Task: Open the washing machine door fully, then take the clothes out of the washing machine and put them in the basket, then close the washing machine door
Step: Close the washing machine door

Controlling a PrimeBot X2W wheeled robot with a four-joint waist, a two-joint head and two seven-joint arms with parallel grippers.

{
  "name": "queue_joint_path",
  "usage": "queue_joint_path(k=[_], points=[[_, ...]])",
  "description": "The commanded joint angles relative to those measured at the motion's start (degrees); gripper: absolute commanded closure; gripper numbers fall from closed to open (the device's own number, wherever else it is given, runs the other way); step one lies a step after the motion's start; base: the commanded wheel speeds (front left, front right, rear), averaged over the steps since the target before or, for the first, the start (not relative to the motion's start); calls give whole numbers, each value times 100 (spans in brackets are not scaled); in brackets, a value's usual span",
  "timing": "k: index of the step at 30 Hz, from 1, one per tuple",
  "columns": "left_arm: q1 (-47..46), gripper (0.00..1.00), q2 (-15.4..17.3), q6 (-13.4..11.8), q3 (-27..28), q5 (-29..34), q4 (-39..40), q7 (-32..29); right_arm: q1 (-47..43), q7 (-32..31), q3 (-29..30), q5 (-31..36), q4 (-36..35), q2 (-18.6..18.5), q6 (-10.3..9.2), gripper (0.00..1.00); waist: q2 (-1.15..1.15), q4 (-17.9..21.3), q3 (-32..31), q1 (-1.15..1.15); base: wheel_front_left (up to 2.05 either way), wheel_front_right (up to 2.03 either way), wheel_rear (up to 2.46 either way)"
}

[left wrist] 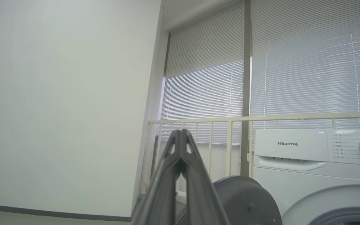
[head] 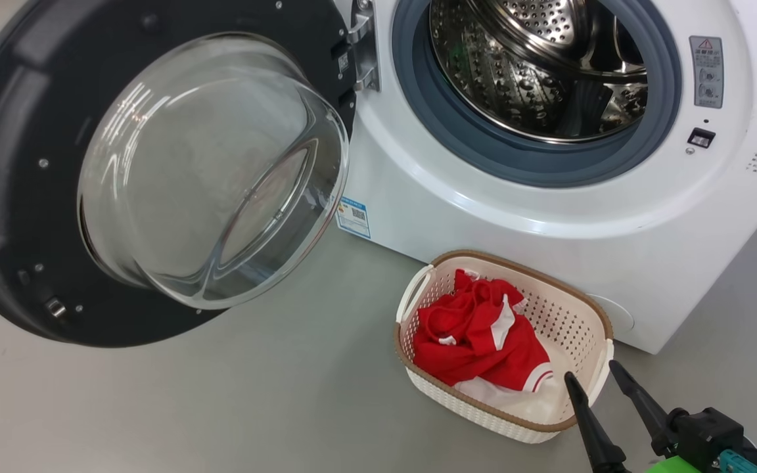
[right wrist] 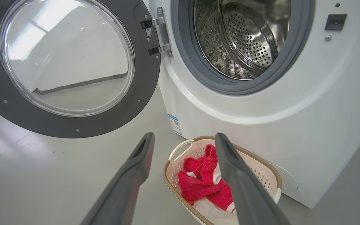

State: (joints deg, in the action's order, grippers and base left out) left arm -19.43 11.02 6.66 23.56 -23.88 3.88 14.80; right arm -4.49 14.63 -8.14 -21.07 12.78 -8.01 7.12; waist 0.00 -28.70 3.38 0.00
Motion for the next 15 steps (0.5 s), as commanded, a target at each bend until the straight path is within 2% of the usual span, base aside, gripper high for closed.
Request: queue_joint_path(k=[1, 3, 8, 12, 15], points=[[-518, 100, 494, 47, 291, -144, -220, 19, 86, 37, -79, 76, -163, -33, 36, 0, 0, -8, 47, 0, 0, 0, 0], [-985, 100, 780, 57, 348, -428, -764, -100, 65, 37, -49, 91, -174, -20, 36, 0, 0, -13, 73, 0, 0, 0, 0], [-2088, 100, 1369, 69, 464, -1288, -2361, -904, 25, 37, 32, 122, -204, 22, 36, 0, 0, -19, 112, 0, 0, 0, 0], [-2656, 100, 1769, 75, 340, -1740, -3594, -1799, -2, 37, 58, 134, -233, 61, 36, 0, 0, 0, 123, 0, 0, 0, 0], [-2988, 100, 1923, 77, 263, -2065, -4432, -2606, -28, 37, 81, 138, -257, 71, 36, 0, 0, 10, 142, 0, 0, 0, 0]])
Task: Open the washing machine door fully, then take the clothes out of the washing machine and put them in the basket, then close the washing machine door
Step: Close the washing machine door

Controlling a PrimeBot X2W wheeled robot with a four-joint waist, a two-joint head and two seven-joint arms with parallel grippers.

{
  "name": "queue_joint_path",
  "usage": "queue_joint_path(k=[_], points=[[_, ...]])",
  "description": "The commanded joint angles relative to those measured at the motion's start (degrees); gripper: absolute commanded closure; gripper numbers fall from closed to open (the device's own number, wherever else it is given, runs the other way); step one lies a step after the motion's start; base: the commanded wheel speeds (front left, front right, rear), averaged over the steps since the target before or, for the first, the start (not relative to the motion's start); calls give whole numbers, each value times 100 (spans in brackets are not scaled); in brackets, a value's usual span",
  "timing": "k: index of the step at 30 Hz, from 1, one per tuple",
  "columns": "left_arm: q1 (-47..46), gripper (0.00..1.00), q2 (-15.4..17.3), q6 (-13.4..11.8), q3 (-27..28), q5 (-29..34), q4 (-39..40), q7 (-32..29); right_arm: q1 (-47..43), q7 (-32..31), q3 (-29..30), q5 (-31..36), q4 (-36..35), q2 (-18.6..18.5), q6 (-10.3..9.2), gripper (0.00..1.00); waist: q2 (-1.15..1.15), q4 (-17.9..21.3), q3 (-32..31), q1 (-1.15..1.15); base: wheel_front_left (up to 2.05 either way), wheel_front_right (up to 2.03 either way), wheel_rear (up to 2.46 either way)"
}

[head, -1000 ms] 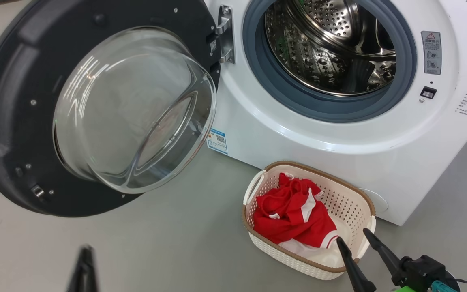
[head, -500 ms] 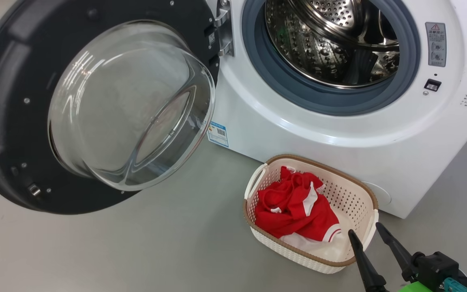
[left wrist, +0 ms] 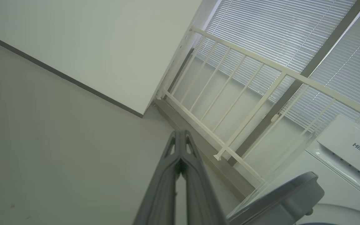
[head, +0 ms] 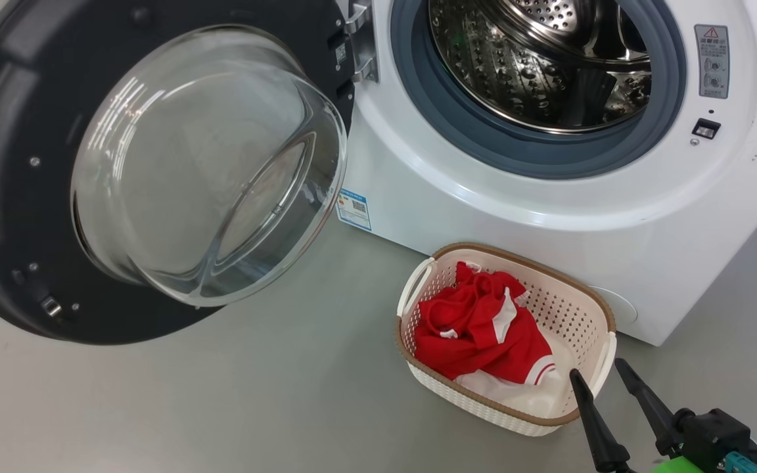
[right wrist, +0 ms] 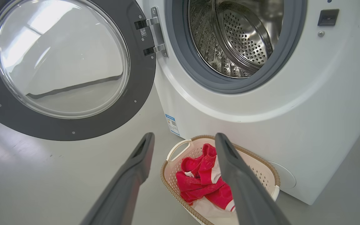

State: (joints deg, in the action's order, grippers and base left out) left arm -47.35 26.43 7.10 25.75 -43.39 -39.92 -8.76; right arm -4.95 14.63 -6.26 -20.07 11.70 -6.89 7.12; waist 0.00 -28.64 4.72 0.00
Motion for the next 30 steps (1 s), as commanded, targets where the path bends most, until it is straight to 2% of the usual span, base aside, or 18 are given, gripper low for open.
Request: queue_joint_path(k=[1, 7, 13, 20, 30], points=[[-289, 100, 428, 33, 2, -213, -303, -563, 10, 37, -99, 37, -152, -39, 36, 0, 0, 8, 13, 0, 0, 0, 0], [-582, 100, 655, 36, -317, -452, -1197, -1851, -26, 37, -113, 38, -181, -44, 36, 0, 0, 87, 49, 0, 0, 0, 0], [-590, 100, 650, 37, -455, -787, -1275, -2338, -28, 37, -166, 40, -200, -71, 36, 0, 0, 178, 95, 0, 0, 0, 0], [-321, 100, 557, 38, -761, -1288, -907, -2991, -14, 37, -158, 49, -220, -96, 36, 0, 0, 290, 171, 0, 0, 0, 0], [355, 100, 514, 38, -1334, -2005, 257, -3738, -46, 37, -98, 48, -194, -33, 36, 0, 0, 300, 77, 0, 0, 0, 0]])
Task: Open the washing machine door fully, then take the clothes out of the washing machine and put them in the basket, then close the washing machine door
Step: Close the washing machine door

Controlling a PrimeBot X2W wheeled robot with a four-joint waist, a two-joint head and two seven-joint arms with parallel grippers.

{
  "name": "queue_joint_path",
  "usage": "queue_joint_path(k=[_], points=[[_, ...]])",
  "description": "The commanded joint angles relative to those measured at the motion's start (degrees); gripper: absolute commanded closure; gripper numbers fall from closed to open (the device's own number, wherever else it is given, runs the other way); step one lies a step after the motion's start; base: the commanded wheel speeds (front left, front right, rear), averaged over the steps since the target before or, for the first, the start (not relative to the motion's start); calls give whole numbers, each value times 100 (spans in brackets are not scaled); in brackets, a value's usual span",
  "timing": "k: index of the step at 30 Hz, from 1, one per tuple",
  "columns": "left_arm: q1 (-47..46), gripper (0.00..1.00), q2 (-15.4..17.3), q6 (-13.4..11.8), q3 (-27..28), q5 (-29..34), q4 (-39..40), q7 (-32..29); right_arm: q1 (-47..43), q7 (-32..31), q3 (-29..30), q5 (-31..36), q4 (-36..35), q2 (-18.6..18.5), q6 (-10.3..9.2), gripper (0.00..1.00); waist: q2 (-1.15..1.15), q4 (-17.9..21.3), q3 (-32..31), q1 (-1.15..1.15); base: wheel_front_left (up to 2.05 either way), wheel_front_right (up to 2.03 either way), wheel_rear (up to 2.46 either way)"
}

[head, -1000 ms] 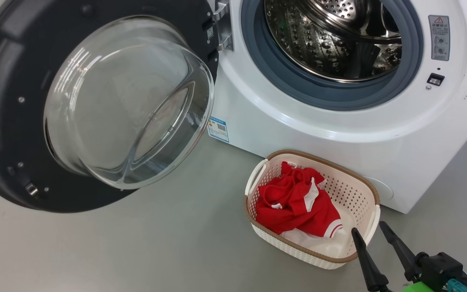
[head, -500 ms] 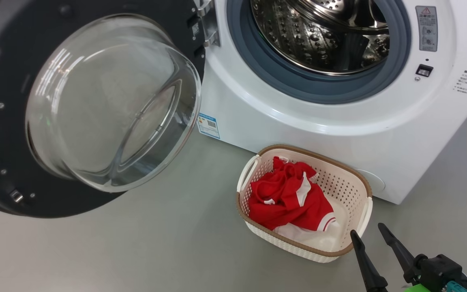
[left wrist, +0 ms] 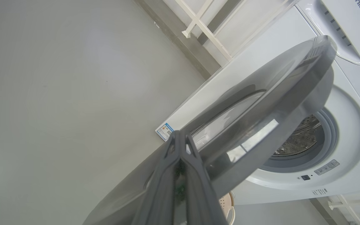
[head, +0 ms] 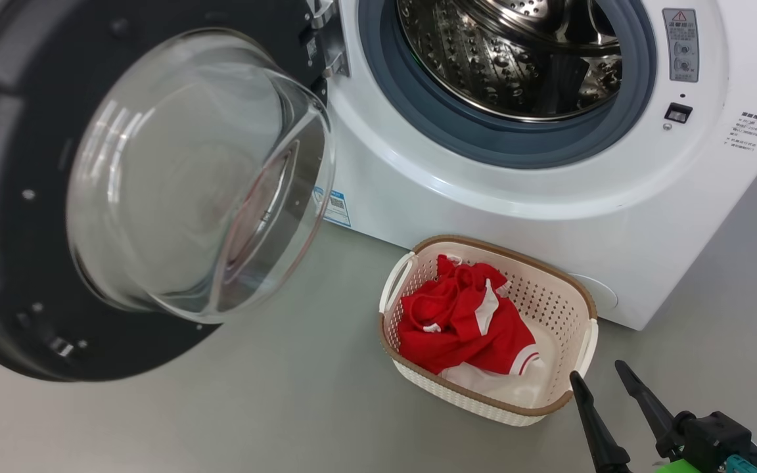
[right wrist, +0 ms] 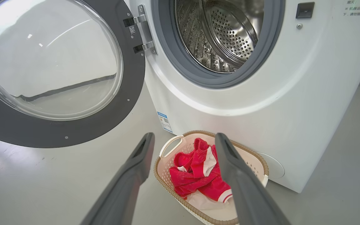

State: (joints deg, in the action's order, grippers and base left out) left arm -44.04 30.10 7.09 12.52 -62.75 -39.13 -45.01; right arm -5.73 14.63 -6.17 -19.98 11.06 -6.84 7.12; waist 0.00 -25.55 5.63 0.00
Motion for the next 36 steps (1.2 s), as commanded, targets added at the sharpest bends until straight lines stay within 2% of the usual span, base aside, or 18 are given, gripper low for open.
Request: queue_joint_path(k=[1, 21, 28, 36], points=[[89, 100, 145, 39, -68, -137, 310, -167, 26, 37, -101, 39, -131, -27, 36, 0, 0, -16, -26, 0, 0, 0, 0], [705, 100, 179, 39, -1055, -1315, 2333, -731, -48, 37, -44, 20, -130, 96, 36, 0, 0, 42, -239, 0, 0, 0, 0], [745, 100, 93, 39, -1573, -1382, 2873, -563, -47, 37, -28, 27, -139, 89, 36, 0, 0, 119, -238, 0, 0, 0, 0], [618, 100, -172, 39, -2178, -1575, 3293, -108, 35, 37, -30, 30, -139, 108, 36, 0, 0, 232, -169, 0, 0, 0, 0]])
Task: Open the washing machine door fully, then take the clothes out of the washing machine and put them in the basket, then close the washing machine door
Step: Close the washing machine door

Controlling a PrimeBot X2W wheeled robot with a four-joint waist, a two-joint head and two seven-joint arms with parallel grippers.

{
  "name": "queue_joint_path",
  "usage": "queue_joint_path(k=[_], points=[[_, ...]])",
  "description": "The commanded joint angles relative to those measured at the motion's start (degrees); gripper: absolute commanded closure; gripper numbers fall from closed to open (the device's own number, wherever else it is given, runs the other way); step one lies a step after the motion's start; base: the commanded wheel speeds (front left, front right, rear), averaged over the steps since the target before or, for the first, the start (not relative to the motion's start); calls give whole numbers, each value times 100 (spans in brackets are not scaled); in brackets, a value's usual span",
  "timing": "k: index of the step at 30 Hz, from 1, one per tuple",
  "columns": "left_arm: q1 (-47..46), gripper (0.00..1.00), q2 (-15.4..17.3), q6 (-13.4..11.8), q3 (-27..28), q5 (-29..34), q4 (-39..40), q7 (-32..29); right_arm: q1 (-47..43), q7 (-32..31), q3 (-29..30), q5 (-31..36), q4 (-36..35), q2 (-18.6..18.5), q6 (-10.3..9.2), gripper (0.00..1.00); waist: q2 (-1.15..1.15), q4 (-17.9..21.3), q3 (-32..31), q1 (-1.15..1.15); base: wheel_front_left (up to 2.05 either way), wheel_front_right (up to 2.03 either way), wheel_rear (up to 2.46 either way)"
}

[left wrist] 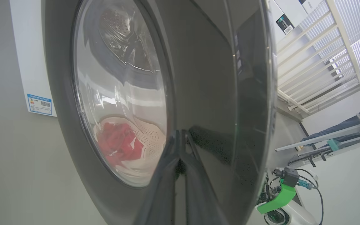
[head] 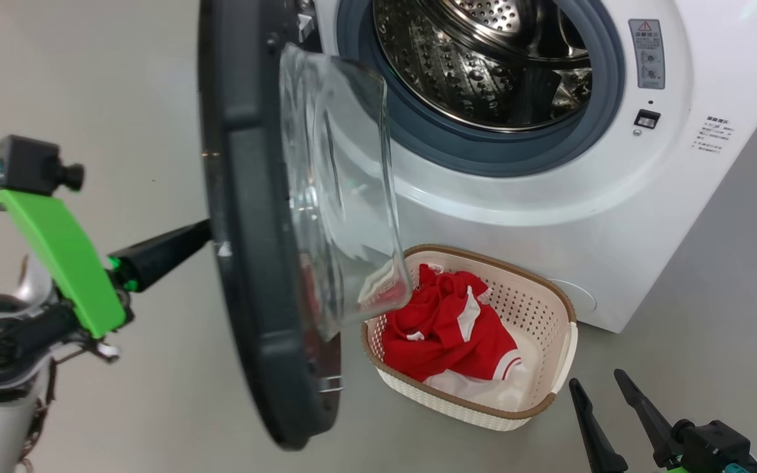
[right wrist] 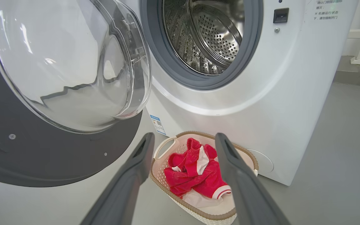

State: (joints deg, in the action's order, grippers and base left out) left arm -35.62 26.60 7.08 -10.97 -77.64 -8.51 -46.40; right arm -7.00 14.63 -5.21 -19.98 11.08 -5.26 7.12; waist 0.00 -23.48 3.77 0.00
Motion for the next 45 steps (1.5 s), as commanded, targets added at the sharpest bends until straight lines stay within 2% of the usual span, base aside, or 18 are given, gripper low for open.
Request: queue_joint_path(k=[1, 5, 10, 22, 25, 26, 29, 30, 32, 33, 34, 37, 45], points=[[-241, 100, 157, 41, 107, -104, 289, 89, 171, 37, -125, 30, -143, -48, 36, 0, 0, 39, 25, 0, 0, 0, 0], [-255, 100, 108, 41, -178, -100, 481, 372, 170, 37, -118, 30, -149, -43, 36, 0, 0, 82, 38, 0, 0, 0, 0], [-204, 100, 197, 41, -306, -44, 510, 670, 180, 37, -116, 26, -133, -35, 36, 0, 0, 109, 26, 0, 0, 0, 0], [537, 99, 335, 41, -379, 280, 60, 1881, 62, 37, -187, -6, -106, 2, 36, 0, 0, 85, -262, 0, 0, 0, 0], [794, 82, 376, 41, -440, 383, -48, 2164, 34, 37, -214, -4, -115, -3, 36, 0, 0, 57, -326, 0, 0, 0, 0], [874, 73, 377, 41, -443, 389, -81, 2259, 26, 37, -223, -4, -118, -8, 36, 0, 0, 46, -345, 0, 0, 0, 0], [1120, 60, 402, 41, -480, 435, -197, 2522, 5, 37, -236, -8, -122, -29, 36, 0, 0, 6, -384, 0, 0, 0, 0], [1120, 60, 402, 41, -480, 435, -197, 2522, 5, 37, -236, -8, -122, -29, 36, 0, 0, 6, -384, 0, 0, 0, 0], [1338, 44, 383, 41, -505, 397, -297, 2759, -7, 37, -242, -7, -127, -50, 36, 0, 0, -37, -398, 0, 0, 0, 0], [1338, 44, 383, 41, -505, 397, -297, 2759, -7, 37, -242, -7, -127, -50, 36, 0, 0, -37, -398, 0, 0, 0, 0], [1412, 24, 377, 41, -506, 396, -339, 2862, -8, 37, -244, -6, -126, -54, 36, 0, 0, -48, -406, 0, 0, 0, 0], [1648, 2, 349, 41, -508, 300, -428, 3121, -13, 37, -253, -3, -128, -55, 36, 0, 0, -65, -413, 0, 0, 0, 0], [2094, 0, 291, 41, -476, 86, -729, 3831, 9, 37, -254, 13, -136, -81, 36, 0, 0, -76, -322, 0, 0, 0, 0]])
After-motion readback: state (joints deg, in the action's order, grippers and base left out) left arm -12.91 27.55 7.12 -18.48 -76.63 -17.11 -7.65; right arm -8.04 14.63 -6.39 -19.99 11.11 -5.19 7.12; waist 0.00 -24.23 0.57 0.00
